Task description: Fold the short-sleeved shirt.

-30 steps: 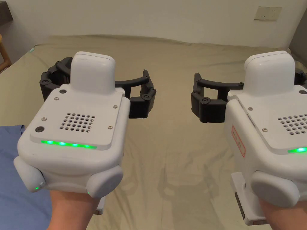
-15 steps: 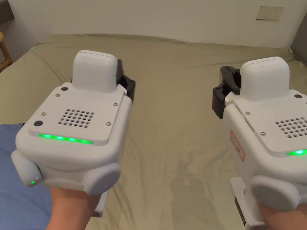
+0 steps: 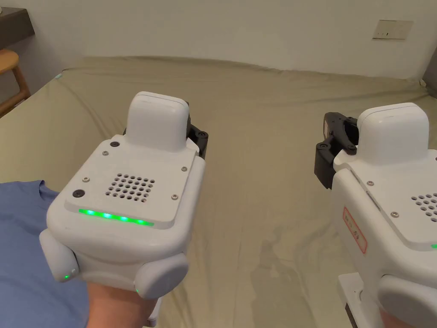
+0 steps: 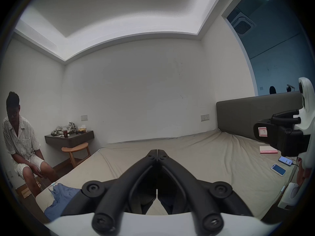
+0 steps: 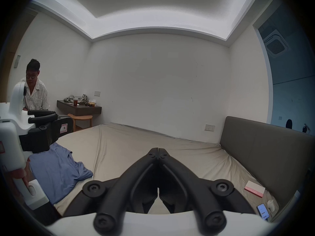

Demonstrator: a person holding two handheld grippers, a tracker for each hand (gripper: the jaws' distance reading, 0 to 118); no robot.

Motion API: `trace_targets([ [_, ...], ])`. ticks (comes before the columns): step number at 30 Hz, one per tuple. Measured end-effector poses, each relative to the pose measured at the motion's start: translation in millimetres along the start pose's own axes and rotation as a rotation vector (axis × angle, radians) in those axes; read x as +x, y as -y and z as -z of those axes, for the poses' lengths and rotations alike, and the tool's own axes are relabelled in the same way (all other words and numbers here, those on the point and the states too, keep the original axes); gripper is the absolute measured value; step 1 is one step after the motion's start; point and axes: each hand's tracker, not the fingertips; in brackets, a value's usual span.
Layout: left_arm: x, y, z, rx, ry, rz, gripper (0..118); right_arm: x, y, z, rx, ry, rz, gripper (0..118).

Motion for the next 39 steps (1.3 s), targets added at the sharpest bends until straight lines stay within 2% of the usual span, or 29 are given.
trace_targets([
  [8, -19.6, -8.1, -8.0, 0.005, -0.077, -0.013, 0, -6.5, -4.3, 5.2, 0.014, -0.051, -0.009, 0],
  [11, -36.4, -10.6, -19.6, 0.003, -0.148, 0.001, 0, -19.5, -11.5, 11.1, 0.029, -0.135, 0.001, 0],
  [14, -61.2, -12.7, -35.1, -0.014, -0.236, 0.043, 0, -40.2, -18.3, 18.0, 0.056, -0.185, 0.009, 0],
  [18, -98.4, -12.4, -62.0, -0.03, -0.391, 0.059, 0, -75.5, -22.1, 24.0, 0.089, -0.306, 0.057, 0],
  [24, -139.9, -4.9, -106.3, -0.06, -0.594, 0.074, 0, -135.0, -24.1, 34.3, 0.099, -0.489, 0.02, 0],
  [28, -158.1, 3.1, -130.8, -0.079, -0.694, 0.056, 0, -168.0, -26.8, 33.8, 0.106, -0.591, 0.025, 0],
  [34, -172.2, 9.0, -145.6, -0.093, -0.754, 0.055, 0, -199.8, -28.2, 31.1, 0.11, -0.672, -0.008, 0],
  [39, -179.2, 12.2, -142.1, -0.095, -0.755, 0.039, 0, -206.4, -30.1, 31.7, 0.109, -0.684, -0.023, 0],
])
